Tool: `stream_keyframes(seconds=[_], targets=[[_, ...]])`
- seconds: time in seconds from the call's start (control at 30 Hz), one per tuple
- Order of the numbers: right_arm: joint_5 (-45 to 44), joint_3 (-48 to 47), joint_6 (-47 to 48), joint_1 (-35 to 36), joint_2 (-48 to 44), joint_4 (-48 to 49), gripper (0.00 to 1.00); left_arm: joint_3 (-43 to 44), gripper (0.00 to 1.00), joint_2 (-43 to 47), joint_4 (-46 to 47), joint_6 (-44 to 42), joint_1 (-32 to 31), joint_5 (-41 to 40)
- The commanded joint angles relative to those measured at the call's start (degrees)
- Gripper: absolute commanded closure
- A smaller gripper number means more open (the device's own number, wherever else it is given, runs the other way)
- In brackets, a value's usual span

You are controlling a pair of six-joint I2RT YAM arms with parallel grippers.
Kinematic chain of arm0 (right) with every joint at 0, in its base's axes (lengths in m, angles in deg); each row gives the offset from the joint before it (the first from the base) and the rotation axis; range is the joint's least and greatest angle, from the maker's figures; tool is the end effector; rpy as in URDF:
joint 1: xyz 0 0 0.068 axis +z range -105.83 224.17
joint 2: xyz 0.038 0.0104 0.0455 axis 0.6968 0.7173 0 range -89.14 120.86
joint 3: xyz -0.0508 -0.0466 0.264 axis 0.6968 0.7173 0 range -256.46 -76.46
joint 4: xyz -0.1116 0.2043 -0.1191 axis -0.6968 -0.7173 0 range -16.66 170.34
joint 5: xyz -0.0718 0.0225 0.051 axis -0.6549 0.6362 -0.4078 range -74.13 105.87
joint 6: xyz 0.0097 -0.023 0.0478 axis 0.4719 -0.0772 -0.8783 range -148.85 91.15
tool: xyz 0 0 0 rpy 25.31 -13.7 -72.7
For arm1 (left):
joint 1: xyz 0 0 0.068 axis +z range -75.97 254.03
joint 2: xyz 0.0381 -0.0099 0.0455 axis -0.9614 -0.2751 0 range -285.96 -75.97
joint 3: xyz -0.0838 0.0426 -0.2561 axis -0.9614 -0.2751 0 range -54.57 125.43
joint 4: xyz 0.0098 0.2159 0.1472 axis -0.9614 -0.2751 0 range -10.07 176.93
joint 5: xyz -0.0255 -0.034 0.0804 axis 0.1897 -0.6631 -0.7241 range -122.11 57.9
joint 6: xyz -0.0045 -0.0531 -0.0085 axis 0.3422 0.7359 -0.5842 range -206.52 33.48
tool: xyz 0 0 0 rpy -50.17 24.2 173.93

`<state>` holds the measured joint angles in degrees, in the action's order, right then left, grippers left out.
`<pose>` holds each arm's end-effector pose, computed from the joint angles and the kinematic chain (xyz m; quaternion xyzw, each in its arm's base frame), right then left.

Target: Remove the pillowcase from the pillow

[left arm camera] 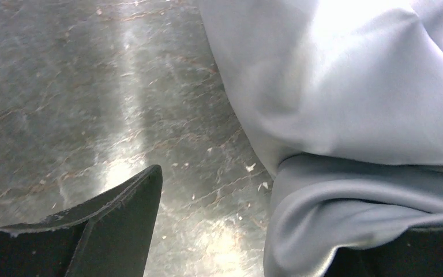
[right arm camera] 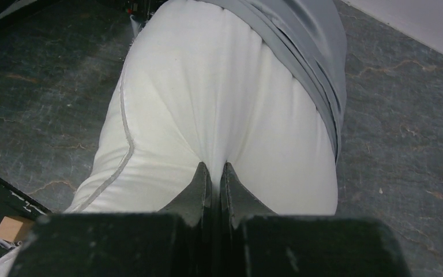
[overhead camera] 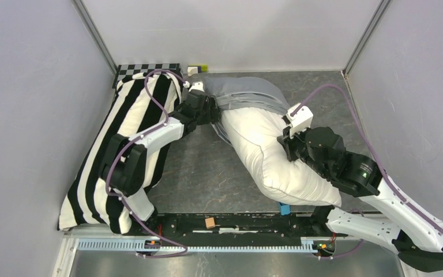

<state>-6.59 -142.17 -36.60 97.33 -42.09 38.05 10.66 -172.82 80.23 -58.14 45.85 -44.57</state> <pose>0.1014 0.1127 0.3993 -0.2185 0.7984 0.1317 0.5454 0.3360 -0.1712 0.2307 -0.0488 0.8947 -0.1192 0.4278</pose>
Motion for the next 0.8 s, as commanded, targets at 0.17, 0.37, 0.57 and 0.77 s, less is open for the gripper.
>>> stream_keyframes(seconds=[0.17, 0.37, 0.57, 0.77], targets=[[-2.43, -2.77, 1.12, -0.01, -1.45, 5.76, 1.0, 2.32, 0.12, 0.58, -0.47, -2.14, 2.71, 5.16], [1.5, 1.15, 1.79, 0.01, 5.74, 15.08, 1.0, 0.73, 0.02, 9.47, -10.43, -1.72, -2.49, 10.27], [5.39, 6.3, 1.09, 0.01, 11.9, 25.42, 1.0, -3.89, 0.0, 22.22, -15.51, 1.91, -3.27, 16.65], [12.32, 7.95, -0.34, 0.06, 16.67, 32.3, 1.0, -7.69, 0.0, 31.96, -17.9, 6.48, -5.43, 24.11]])
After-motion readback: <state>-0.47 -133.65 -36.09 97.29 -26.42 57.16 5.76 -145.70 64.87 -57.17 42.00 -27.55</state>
